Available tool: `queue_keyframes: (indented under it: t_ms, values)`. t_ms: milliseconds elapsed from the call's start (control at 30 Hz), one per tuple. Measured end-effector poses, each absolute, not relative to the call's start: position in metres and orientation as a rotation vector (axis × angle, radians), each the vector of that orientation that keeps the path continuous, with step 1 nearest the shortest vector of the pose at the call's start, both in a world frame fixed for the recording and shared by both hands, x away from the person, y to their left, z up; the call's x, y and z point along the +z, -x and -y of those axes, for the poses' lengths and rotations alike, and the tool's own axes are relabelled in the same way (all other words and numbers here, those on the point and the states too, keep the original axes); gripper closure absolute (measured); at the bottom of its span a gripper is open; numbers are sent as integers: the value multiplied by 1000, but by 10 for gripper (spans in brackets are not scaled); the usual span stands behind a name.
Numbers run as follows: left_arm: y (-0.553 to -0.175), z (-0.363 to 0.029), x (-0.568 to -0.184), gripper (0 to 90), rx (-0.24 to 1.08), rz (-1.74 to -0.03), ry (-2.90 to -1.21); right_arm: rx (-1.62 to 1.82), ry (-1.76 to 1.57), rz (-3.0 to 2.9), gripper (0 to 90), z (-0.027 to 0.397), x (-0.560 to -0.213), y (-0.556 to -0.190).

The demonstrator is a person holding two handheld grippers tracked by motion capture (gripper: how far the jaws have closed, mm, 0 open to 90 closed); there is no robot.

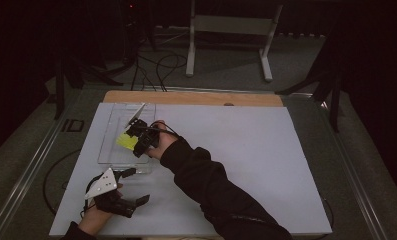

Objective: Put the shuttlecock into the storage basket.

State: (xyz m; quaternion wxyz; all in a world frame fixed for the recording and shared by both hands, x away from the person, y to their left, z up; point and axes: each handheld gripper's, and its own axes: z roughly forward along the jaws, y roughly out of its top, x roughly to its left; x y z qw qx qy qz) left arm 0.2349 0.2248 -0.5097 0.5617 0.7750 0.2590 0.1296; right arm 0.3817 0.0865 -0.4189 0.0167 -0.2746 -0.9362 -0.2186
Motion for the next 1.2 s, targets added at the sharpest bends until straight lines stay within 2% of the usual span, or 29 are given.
queue_keyframes:
  t_ms: [1000,1033,1167,1200]
  values:
    - [-235,-225,-510,1,298,-611,-1826,-744,867,2962,637,-84,-434,-373]
    - [-235,-225,-510,1,300,-611,-1824,-760,867,2943,514,-83,-434,-375]
    - [-235,-224,-510,1,295,-613,-1830,-787,871,2933,311,-82,-431,-373]
    - [-235,-224,-510,0,295,-613,-1831,-788,870,2939,297,-82,-430,-372]
